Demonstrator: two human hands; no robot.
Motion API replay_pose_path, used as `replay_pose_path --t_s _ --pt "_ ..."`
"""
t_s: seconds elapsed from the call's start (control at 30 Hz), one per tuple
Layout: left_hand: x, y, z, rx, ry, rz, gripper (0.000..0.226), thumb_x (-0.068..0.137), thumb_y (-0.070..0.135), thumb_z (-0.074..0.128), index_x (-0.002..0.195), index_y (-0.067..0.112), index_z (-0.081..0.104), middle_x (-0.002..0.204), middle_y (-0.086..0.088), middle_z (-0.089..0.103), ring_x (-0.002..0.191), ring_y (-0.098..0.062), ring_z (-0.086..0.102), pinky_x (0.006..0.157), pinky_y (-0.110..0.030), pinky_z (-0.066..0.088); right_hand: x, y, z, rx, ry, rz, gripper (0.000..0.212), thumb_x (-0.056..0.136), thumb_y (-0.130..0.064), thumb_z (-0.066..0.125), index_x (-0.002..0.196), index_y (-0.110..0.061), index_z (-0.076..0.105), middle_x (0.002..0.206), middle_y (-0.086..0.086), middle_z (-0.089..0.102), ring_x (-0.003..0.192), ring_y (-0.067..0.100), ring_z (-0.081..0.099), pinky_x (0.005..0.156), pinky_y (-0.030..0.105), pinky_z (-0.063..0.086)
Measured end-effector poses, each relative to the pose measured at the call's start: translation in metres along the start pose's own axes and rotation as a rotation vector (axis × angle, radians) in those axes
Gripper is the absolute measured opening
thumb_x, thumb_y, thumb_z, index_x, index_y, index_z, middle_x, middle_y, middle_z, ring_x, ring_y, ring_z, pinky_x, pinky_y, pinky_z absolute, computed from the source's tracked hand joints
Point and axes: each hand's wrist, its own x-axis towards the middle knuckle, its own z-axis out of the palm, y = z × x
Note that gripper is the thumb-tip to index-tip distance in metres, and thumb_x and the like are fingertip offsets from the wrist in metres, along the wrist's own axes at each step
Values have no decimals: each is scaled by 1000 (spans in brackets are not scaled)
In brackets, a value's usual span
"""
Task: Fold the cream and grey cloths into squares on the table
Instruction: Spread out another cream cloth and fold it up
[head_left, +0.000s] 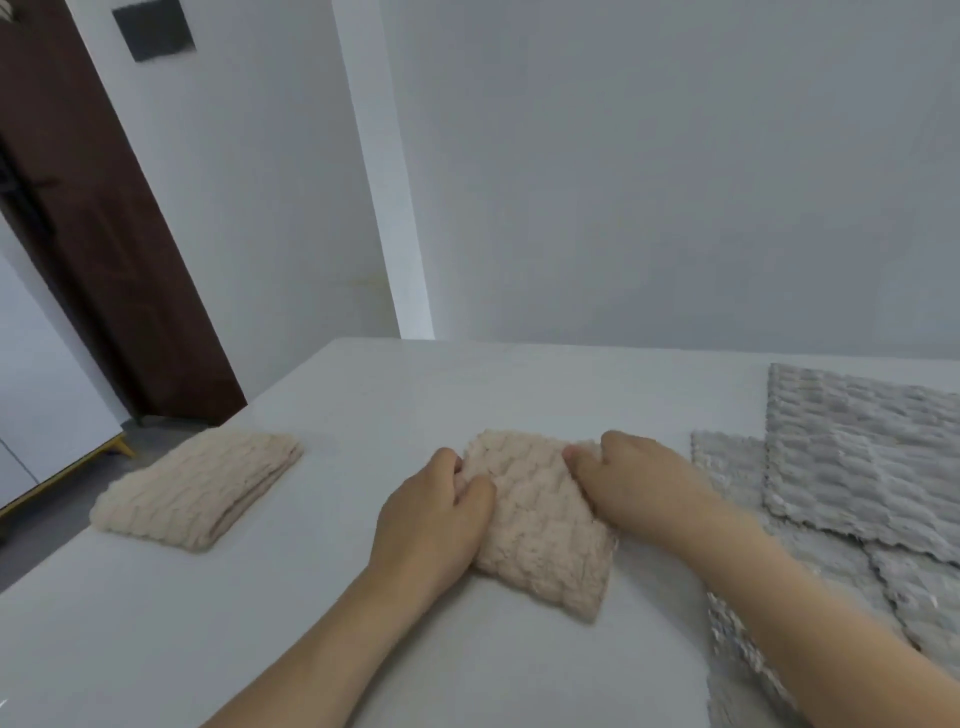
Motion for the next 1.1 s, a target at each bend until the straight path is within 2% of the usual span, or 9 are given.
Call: replay_pose_path --t_s 0.07,0.17,0.33,0.53,0.67,0.77,0.87,1.03,1.1 --pt "3 -1 -4 -201 3 -39 13 92 34 47 89 23 41 70 2 54 65 -16 50 60 -34 36 2 3 -4 370 10 46 40 95 -53 45 100 -13 47 93 4 57 83 23 55 62 31 40" --pt "5 -3 -3 -334 -27 -61 7 98 34 44 103 31 41 77 -3 59 67 -14 52 69 -35 43 7 5 0 772 30 133 31 92 -44 57 104 -18 46 96 6 61 83 23 60 63 31 45" --pt "34 -1 7 -354 -25 -50 13 102 33 39 115 32 39 83 -9 60 66 -16 55 65 -34 45 41 -6 0 1069 23 253 5 88 -12 39 87 -15 36 69 4 35 55 17 33 50 25 26" --pt "119 34 22 -370 114 15 21 102 16 33 107 22 53 86 1 58 67 -14 52 58 -27 42 118 -5 -30 958 245 159 30 90 -6 31 113 -24 42 96 8 52 79 22 52 60 34 44" --pt "172 43 61 -325 210 95 32 102 18 34 117 20 62 111 2 63 95 -16 60 80 -29 48 176 11 -38 831 431 35 25 95 -12 37 113 -21 53 103 6 57 73 19 53 54 27 39" --pt "195 29 88 -28 180 122 38 102 24 31 122 19 63 119 -5 59 111 -25 57 93 -37 44 207 29 -17 583 441 6 27 95 -9 38 116 -15 55 102 9 60 71 21 56 54 27 40" --pt "207 23 99 220 49 91 42 99 27 29 125 19 61 120 -9 54 114 -32 51 95 -42 38 224 43 15 221 439 -22 25 92 -9 43 110 -6 59 108 16 63 99 36 57 77 35 45" --pt "208 18 99 30 164 135 28 96 14 33 77 14 53 96 -9 57 90 -29 55 72 -35 42 227 43 14 236 462 7 28 90 -4 44 114 1 57 113 21 61 108 37 54 88 37 41" --pt "205 20 98 -52 243 172 29 98 13 37 94 14 66 105 -8 62 95 -26 57 80 -33 45 226 43 13 322 492 6 31 90 -3 44 117 0 58 116 20 61 109 36 54 86 34 41"
